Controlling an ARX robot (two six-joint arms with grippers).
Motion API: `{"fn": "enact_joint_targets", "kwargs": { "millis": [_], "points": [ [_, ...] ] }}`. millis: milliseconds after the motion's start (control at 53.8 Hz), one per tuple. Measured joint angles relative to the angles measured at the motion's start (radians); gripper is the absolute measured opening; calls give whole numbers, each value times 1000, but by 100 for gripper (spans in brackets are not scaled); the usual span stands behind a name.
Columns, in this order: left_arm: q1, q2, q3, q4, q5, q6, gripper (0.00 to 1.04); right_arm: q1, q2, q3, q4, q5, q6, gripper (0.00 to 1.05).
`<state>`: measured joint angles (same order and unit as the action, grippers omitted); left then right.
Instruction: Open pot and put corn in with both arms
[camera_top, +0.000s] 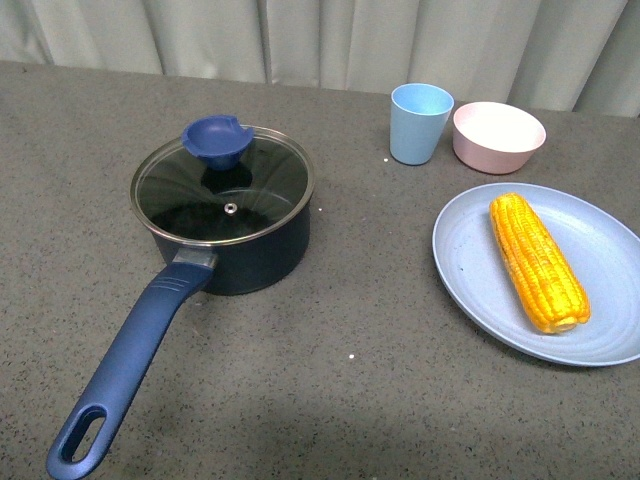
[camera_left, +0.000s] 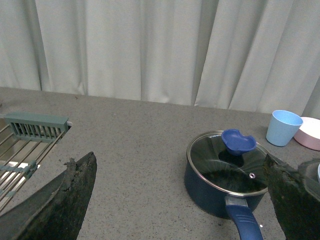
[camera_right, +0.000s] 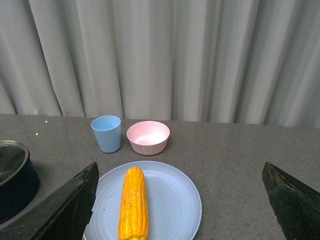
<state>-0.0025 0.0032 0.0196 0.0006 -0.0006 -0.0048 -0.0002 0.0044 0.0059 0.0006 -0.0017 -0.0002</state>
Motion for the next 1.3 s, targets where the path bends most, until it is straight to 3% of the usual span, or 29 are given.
{"fn": "enact_joint_targets", "kwargs": {
  "millis": [1300],
  "points": [
    [0, 0, 0, 0, 0, 0, 98, 0, 0, 0, 0, 0, 0, 96]
  ]
}}
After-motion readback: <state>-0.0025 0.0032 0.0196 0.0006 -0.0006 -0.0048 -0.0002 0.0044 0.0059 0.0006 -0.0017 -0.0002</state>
